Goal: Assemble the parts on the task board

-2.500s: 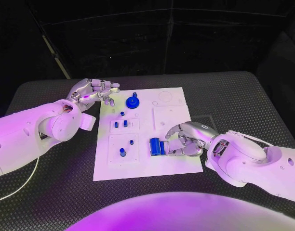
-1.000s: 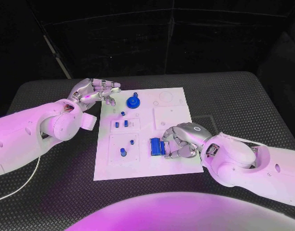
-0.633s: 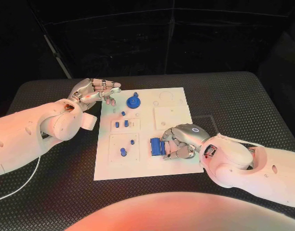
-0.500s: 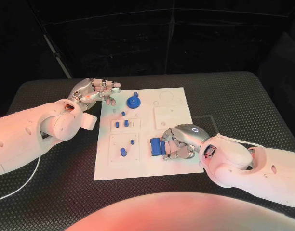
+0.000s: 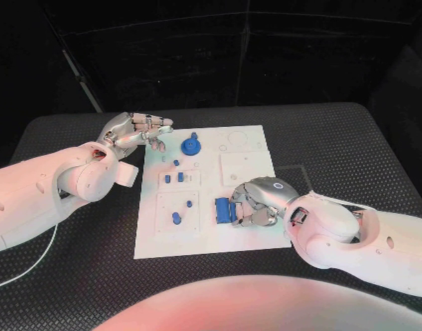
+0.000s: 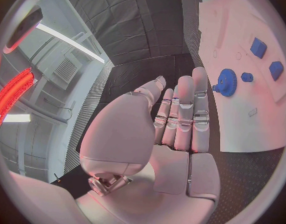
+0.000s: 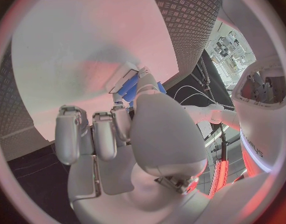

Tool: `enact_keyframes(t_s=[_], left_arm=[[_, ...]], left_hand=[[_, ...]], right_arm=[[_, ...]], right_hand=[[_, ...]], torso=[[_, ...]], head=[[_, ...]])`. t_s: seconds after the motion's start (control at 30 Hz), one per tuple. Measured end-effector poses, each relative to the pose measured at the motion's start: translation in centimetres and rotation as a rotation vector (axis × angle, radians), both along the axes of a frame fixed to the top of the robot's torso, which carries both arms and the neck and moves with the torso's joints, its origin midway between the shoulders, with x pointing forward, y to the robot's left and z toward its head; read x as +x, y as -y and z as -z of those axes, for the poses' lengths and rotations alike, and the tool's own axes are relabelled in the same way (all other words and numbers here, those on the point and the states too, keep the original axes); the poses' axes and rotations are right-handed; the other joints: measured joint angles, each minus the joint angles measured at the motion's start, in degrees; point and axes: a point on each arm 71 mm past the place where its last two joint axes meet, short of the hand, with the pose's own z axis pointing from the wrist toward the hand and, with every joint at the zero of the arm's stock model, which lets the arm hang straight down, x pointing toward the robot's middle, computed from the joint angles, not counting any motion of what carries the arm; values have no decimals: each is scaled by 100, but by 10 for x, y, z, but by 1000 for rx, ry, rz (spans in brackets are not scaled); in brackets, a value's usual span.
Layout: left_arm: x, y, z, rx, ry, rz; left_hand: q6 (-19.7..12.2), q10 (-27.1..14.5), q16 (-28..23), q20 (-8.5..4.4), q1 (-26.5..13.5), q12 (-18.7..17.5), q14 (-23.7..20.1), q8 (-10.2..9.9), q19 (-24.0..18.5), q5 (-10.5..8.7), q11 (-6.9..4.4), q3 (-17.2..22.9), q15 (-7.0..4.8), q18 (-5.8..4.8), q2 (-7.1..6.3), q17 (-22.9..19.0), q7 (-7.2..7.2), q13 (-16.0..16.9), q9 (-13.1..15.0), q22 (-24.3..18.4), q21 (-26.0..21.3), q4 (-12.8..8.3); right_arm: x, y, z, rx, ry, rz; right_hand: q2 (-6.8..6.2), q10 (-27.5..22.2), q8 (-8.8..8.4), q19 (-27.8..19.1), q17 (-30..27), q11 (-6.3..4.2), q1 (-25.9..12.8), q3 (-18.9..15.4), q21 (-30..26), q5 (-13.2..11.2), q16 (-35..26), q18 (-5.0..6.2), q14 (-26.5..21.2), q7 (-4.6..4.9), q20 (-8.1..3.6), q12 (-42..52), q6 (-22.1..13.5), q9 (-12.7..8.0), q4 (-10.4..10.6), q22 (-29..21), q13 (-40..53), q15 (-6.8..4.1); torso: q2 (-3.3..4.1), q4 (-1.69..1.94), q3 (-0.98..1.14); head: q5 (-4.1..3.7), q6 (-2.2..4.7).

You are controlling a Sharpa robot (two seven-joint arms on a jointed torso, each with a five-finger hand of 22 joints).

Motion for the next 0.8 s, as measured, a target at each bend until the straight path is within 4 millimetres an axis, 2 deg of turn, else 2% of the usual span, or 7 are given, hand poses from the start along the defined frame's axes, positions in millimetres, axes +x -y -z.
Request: enact_keyframes(t_s=[0.27,0.4,0.63,0.8], left_arm=[[0,0,0,1,-2,1],[0,0,0,1,-3,1],[0,0,0,1,-5,3],[0,-1,0,2,-7,4]], left_hand=[[0,0,0,0,0,1,0,0,0,0,0,0,0,0,0,0,0,0,0,0,0,0],[0,0,0,0,0,22,0,0,0,0,0,0,0,0,0,0,0,-1,0,0,0,0],[0,0,0,0,0,22,0,0,0,0,0,0,0,0,0,0,0,-1,0,-3,0,0],[0,0,0,0,0,22,0,0,0,0,0,0,0,0,0,0,0,-1,0,-5,0,0]], right_arm=[[0,0,0,4,2,1],[-1,0,0,8,5,0],[-2,1,-1,26,13,-3],[-2,2,-2,41,18,-6]], right_hand=[[138,51,19,-16,0,-51,-1,-63,0,267,0,0,19,16,-55,21,53,-8,-111,0,0,-61],[210,61,19,-3,-1,-61,-45,-94,0,527,0,0,17,16,-84,39,53,-24,-142,0,0,-63],[269,82,19,-3,-1,-82,-100,-120,0,1072,0,0,-2,26,-84,43,63,-104,-163,0,-1,-81],[287,82,18,-3,-1,-82,-118,-158,0,1359,0,0,-2,35,-84,43,72,-141,-140,0,-1,-81]], torso=[[-4,-2,1],[-4,-2,1],[-3,-2,1],[-3,-2,1]], head=[[-3,0],[-3,0],[-5,0],[-12,0]])
